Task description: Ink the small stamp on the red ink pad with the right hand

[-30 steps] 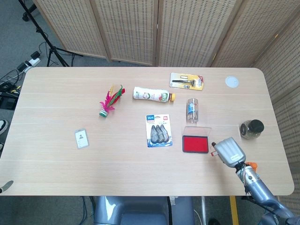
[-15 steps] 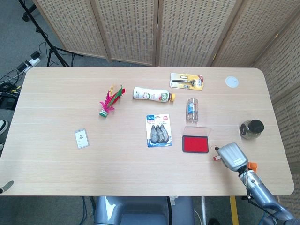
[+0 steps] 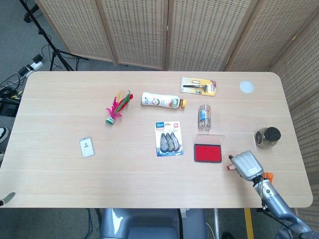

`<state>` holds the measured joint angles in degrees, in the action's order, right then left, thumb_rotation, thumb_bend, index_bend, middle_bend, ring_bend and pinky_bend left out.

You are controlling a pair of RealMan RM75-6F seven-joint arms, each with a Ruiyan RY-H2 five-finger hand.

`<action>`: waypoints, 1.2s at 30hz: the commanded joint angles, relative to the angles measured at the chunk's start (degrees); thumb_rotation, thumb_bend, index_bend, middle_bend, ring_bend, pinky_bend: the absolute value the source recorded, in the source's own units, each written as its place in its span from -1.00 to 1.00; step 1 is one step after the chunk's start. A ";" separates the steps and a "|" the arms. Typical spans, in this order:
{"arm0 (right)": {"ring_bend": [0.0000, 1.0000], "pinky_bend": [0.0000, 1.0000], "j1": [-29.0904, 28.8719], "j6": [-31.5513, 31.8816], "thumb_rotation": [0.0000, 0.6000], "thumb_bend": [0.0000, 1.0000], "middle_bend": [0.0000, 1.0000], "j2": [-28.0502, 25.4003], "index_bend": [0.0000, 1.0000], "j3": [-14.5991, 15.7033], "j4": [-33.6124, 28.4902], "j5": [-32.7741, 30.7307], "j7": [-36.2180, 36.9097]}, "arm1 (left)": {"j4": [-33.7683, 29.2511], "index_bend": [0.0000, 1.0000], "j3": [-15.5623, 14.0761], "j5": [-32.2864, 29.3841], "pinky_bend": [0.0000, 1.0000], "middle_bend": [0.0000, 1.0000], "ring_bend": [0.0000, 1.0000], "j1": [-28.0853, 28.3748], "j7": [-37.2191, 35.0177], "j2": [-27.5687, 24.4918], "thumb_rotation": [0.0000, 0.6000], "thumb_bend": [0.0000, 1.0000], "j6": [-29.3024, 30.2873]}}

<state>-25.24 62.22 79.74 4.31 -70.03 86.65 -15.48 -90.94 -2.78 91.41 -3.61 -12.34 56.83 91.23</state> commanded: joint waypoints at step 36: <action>-1.00 -0.99 14.55 30.14 1.00 -1.00 -1.00 -11.25 -1.00 -2.46 -18.10 6.91 10.78 | 3.57 -1.00 1.46 1.75 -1.00 -1.00 -1.00 -1.95 -1.17 2.13 1.00 -0.97 7.15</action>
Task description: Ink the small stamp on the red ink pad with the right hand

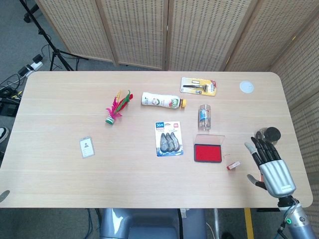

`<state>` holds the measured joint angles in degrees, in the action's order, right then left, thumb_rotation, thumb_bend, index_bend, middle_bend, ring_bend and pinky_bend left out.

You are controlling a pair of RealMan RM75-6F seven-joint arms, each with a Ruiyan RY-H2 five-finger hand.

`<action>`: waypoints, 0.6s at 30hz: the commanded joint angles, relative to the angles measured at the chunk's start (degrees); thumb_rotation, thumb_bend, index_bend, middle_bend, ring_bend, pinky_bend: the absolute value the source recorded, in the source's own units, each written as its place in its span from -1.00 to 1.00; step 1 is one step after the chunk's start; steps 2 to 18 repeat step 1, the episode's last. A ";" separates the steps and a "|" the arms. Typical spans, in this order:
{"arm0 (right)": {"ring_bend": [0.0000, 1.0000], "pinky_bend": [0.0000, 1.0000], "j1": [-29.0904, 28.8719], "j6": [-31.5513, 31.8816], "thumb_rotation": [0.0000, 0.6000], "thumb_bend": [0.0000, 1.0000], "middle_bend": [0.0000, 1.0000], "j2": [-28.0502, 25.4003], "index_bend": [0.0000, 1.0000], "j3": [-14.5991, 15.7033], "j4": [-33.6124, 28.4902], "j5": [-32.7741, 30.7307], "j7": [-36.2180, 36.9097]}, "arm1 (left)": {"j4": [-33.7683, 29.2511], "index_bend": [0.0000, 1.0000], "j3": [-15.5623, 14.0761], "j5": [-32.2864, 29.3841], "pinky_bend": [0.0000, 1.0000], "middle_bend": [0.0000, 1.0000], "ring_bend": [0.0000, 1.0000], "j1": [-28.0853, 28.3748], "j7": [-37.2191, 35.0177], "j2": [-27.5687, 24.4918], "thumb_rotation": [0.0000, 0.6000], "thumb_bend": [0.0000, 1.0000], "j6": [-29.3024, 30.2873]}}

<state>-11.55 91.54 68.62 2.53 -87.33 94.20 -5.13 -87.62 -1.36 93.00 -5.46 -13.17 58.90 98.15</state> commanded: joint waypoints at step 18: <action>-1.00 -0.99 1.26 1.16 1.00 -1.00 -1.00 -0.10 -1.00 -0.95 -1.04 -0.97 0.69 | 0.46 -1.00 0.04 0.21 -1.00 -1.00 -1.00 -0.12 -0.68 0.04 1.00 -0.97 0.31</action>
